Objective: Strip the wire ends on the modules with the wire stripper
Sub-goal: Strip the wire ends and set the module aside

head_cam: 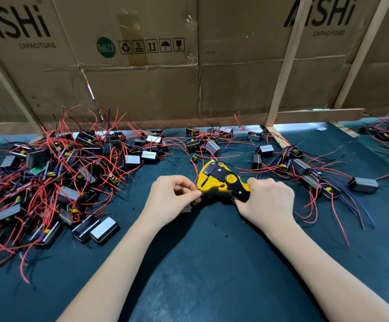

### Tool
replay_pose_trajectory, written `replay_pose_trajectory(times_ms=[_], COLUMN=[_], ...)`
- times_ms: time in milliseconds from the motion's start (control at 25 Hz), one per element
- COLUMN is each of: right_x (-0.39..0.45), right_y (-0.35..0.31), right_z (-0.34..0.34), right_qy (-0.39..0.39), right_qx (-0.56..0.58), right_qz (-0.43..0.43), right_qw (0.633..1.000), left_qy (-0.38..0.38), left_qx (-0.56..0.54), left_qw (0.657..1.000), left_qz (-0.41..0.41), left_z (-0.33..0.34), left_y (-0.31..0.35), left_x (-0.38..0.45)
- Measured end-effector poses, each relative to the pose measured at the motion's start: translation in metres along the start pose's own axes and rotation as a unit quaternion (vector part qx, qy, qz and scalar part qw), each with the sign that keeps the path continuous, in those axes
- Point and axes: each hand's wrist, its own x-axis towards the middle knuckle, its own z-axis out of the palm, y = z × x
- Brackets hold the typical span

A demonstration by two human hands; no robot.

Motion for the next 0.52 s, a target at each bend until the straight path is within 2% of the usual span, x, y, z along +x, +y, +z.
replay_pose_trajectory(times_ms=[520], right_x=[0.0036], right_y=[0.0007], right_z=[-0.0057], right_qy=[-0.021], right_qx=[0.021], right_qz=[0.027], right_qw=[0.999], left_qy=[-0.046], left_qx=[-0.027], left_qw=[0.999], left_qz=[0.002], left_z=[-0.0053], left_y=[0.0064], left_x=[0.005])
